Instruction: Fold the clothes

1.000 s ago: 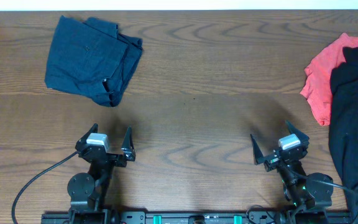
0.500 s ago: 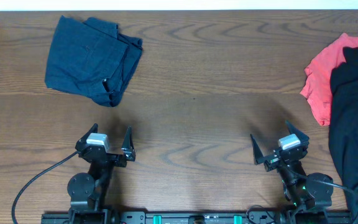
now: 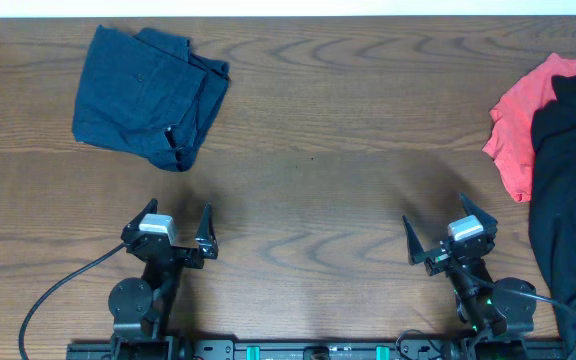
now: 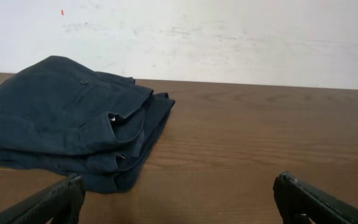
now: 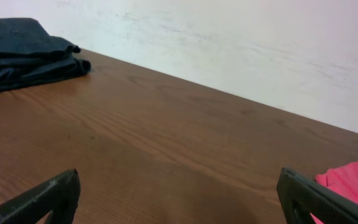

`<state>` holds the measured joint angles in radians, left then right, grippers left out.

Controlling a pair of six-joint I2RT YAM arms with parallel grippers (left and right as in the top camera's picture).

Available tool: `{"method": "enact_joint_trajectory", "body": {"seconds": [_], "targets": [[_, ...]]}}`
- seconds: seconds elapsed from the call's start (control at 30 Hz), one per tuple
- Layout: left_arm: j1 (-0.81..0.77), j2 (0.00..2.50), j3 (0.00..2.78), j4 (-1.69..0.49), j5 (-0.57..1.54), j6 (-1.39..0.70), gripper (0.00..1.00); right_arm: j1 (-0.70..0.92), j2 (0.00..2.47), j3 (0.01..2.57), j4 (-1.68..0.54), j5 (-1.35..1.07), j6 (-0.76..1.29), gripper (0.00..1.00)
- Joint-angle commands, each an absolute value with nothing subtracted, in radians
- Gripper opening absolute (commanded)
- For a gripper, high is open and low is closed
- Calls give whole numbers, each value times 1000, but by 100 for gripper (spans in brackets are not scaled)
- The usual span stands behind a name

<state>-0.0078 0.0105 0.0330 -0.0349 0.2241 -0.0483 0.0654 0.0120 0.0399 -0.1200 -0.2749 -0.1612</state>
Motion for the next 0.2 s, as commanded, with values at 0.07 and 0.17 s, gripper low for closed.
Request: {"method": "enact_joint_trajectory", "body": {"seconds": [0.07,0.17], "targets": [[-11,4,4,-47,216,-49,98,58,6,36,-119,-281,-143,99],[-11,4,4,-47,216,-49,98,58,6,36,-120,-281,-143,99]]}}
